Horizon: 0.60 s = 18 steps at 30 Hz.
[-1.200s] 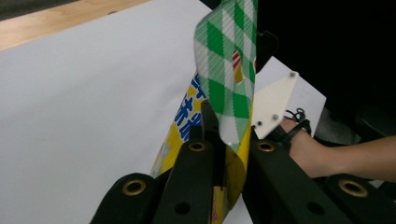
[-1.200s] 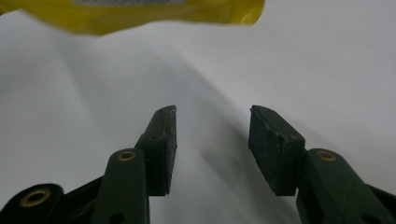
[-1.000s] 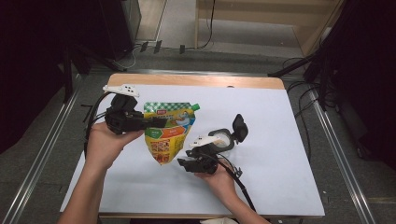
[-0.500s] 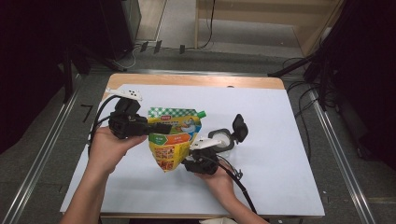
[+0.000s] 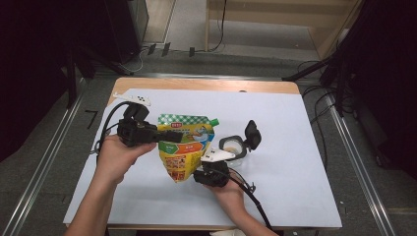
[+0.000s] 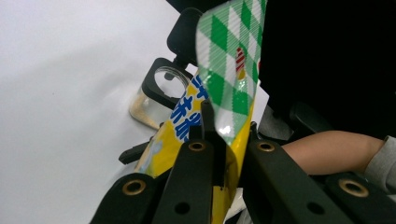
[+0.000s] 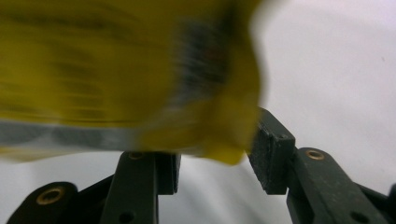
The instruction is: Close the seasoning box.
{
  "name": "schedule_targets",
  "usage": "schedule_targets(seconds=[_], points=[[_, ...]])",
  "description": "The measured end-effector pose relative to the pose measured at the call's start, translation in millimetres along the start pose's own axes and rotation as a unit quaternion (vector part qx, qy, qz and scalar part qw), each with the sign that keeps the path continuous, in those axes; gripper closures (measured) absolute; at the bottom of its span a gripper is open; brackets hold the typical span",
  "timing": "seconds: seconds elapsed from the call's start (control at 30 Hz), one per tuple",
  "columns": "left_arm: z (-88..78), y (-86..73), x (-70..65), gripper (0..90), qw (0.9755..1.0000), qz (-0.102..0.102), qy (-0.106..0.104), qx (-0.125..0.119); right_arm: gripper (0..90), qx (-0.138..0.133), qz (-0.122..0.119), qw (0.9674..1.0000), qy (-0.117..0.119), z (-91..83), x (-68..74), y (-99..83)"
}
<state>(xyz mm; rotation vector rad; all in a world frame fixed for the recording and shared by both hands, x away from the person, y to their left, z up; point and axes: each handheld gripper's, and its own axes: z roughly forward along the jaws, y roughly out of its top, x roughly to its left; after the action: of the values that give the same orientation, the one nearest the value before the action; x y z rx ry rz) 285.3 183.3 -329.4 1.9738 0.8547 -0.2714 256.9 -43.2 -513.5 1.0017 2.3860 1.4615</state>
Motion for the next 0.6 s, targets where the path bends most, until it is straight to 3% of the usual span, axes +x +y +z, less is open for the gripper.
schedule_targets(seconds=[0.3,0.6], points=[[0.1,-1.0,5.8,90.0,0.9992,-0.001,0.038,-0.007,62.3,0.002,-0.042,0.9991,0.004,-4.2,10.2,2.9],[1.5,-1.3,7.7,90.0,0.9988,-0.001,0.045,-0.018,60.4,0.0,-0.06,0.998,0.019,-11.2,15.8,7.3]])
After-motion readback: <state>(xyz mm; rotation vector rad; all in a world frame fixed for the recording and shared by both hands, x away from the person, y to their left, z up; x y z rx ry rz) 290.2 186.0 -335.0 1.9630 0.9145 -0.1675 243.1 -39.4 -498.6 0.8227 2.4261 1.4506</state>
